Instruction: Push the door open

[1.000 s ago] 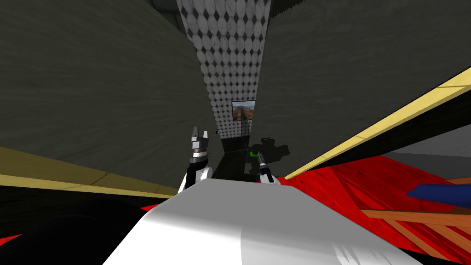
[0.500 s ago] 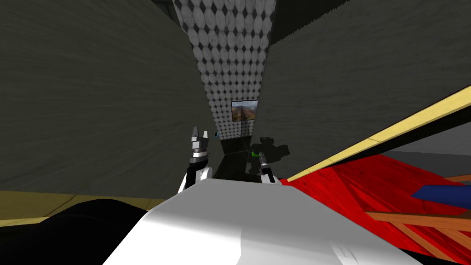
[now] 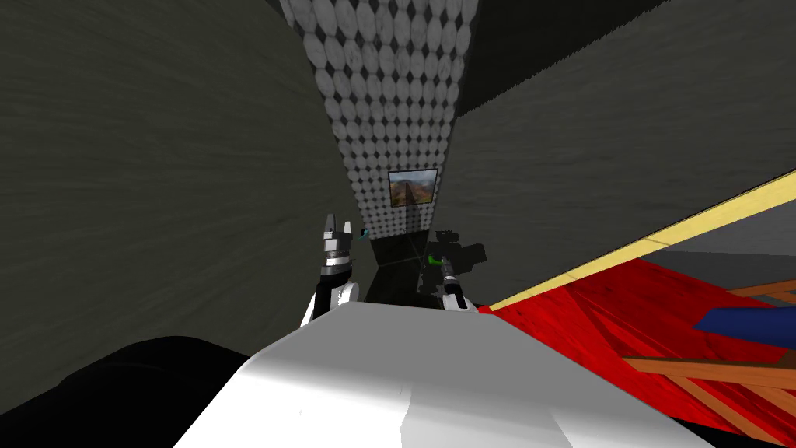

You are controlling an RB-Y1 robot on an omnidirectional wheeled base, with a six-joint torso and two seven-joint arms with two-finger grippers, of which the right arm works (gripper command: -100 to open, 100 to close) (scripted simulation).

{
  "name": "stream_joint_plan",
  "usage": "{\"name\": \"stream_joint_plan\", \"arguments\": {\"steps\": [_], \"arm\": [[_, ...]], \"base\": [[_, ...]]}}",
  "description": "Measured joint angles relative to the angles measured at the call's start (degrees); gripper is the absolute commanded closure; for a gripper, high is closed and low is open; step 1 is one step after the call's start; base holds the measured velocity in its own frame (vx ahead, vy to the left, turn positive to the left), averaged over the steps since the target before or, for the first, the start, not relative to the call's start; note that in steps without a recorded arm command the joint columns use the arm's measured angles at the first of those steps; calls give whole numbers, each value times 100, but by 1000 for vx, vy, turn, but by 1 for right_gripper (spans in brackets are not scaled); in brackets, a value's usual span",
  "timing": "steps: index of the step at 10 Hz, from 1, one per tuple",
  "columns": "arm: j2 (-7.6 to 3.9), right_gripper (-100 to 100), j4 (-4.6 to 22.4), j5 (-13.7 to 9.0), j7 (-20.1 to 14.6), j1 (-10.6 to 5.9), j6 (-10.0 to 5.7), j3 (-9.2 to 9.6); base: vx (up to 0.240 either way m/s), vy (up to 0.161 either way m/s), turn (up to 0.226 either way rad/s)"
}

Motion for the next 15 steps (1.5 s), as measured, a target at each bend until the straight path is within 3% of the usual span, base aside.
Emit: {"name": "stream_joint_plan", "arguments": {"steps": [1,3,5,9,11,12,13,15], "arm": [[11,100,-134,-2,-21,66,78,-62],[41,100,20,-31,-5,-8,32,-239],[89,100,-80,-50,15,24,71,-381],[137,100,11,-98,13,-34,22,-613],[120,100,-66,-133,87,69,60,-679],[139,100,-316,-146,126,190,209,-704],[98,100,-241,-168,149,111,199,-740],[21,100,59,-217,183,-77,20,-821]], "base": [[193,102,-114],[194,88,-74],[165,86,-73],[129,37,-54],[190,20,-43],[141,0,-11],[76,-7,13],[187,22,-51]]}}
